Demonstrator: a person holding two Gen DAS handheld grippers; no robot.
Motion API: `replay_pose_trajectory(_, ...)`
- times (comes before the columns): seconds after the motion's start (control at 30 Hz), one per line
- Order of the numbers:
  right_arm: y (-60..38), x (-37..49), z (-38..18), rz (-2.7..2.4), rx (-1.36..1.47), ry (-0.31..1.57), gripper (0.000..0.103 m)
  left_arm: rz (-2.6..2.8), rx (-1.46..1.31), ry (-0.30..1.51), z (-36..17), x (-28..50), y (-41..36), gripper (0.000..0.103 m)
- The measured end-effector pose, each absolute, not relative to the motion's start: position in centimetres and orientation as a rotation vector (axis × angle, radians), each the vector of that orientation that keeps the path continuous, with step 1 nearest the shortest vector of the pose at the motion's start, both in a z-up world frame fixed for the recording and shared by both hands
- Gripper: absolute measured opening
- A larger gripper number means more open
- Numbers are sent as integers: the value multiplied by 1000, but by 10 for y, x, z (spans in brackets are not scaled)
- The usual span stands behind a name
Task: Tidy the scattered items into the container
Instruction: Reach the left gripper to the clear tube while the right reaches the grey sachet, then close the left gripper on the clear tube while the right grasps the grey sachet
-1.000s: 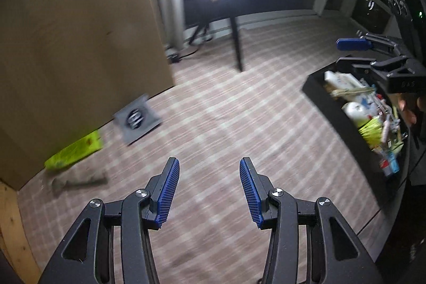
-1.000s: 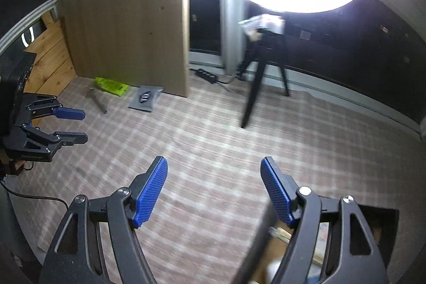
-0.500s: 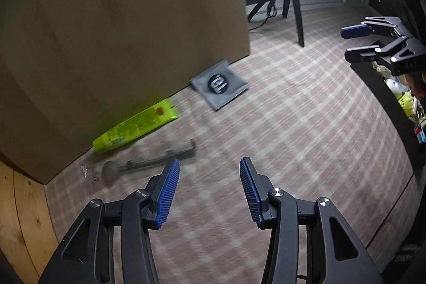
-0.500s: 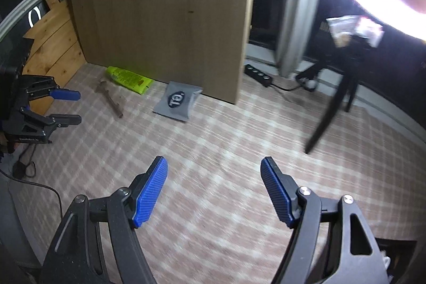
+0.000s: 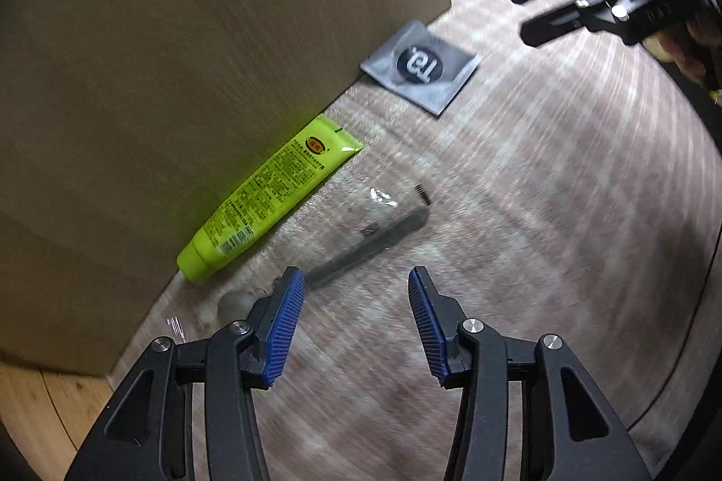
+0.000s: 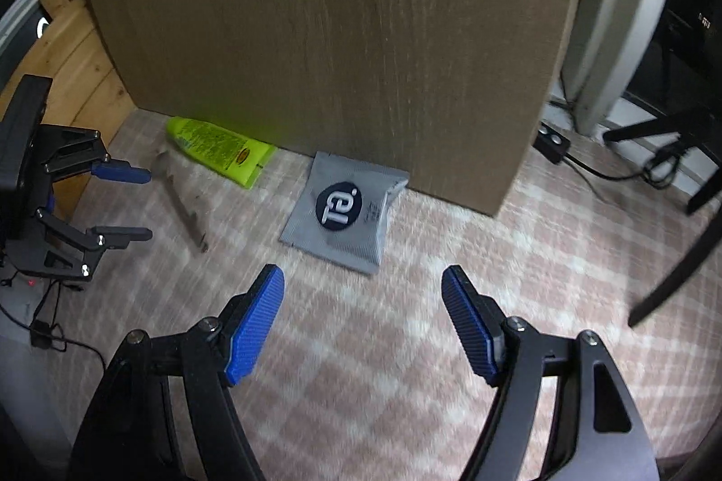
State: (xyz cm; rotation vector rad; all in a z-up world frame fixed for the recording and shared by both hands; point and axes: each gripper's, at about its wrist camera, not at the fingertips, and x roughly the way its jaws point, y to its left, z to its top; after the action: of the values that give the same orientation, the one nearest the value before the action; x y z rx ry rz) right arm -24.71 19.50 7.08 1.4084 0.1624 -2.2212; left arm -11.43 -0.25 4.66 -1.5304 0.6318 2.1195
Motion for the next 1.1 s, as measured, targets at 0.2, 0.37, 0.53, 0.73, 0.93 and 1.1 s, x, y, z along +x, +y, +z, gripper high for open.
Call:
replay_pose_trajectory(0.2,189,-270,56,-2224,1441,121,71,2074,-1522,637,29,-132,-1,46)
replay_pose_trajectory(0.37,183,-282,44,-2210,1463,88,72,2011,-1517,635,16,-137,0,55)
replay_pose_trajectory(0.53,166,-283,35,-2194,1478,106,72,1997,-1525,611,13,-139,-3,60)
replay_pose_trajectory(0.73,145,-284,27,-2223,1458,196,72,1974,-1516,519,13,-128,-5,37)
replay_pose_trajectory(0.93,143,-283,28,-2220,1444,195,41,1937,-1500,545,14,-115,0,25)
replay_pose_trajectory(1.1,152,-281,27,-2175,1468,97,16,1940,-1500,545,14,-108,3,18)
